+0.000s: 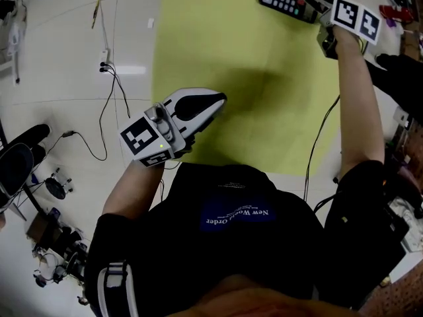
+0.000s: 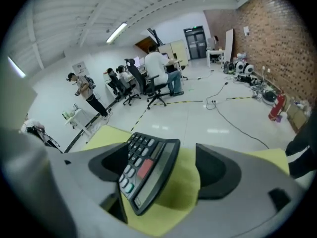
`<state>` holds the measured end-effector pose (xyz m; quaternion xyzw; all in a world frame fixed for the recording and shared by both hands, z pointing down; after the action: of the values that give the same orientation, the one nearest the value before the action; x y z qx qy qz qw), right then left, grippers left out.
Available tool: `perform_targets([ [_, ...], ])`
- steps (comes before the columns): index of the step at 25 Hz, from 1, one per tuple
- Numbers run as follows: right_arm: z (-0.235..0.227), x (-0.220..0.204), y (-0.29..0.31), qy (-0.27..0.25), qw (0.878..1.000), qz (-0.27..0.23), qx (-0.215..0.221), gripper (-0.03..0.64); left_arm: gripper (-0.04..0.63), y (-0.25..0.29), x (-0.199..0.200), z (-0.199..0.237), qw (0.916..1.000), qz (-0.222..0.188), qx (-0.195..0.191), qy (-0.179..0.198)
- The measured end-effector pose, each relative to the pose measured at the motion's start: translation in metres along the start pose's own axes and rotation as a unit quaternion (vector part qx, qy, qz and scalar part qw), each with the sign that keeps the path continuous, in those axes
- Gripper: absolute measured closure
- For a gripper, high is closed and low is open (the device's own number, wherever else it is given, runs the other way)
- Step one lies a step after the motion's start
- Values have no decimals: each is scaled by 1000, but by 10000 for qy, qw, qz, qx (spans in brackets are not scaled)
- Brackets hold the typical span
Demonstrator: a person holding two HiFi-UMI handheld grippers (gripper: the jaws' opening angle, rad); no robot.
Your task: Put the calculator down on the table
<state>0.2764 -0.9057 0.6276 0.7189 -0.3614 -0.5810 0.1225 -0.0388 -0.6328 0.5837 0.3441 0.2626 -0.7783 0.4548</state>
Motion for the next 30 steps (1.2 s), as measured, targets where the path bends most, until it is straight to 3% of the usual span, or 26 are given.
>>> perform_targets([
  [4,-5,7,-26,-332,9966,-696,-288,219,588,12,7,17,9996,-107,142,236],
  [8,-3,-7,-44,-609,9913,-1139,-263,228,589,29,6,27,9988,-84,270,390],
  [11,5,-14,-61,-782,9877,-1349,-154,360,588,33,7,26,9985,-61,350,421],
  [15,19,-18,-86,-865,9842,-1526,250,629,588,38,14,23,9971,-27,449,608],
  [21,68,-15,-154,-1064,9746,-1693,1009,629,589,34,51,-19,9952,-130,361,901],
  [27,129,-3,-239,-1040,9723,-1759,1137,629,589,1,108,-79,9925,-106,107,1212],
  [30,162,11,-287,-1062,9652,-2117,1104,629,589,-14,141,-107,9899,-120,-198,1398],
])
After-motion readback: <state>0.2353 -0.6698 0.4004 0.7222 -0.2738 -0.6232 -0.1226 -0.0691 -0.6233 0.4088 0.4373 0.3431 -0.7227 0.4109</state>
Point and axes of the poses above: the fingertips, and each gripper's own axes: y forward along the fingers, z to its left, x out of its top, the point moved 7 cm from there along -y, backward along the fingers, and after that the axes turned 10 degrees about -z, right-handed, at the moved point
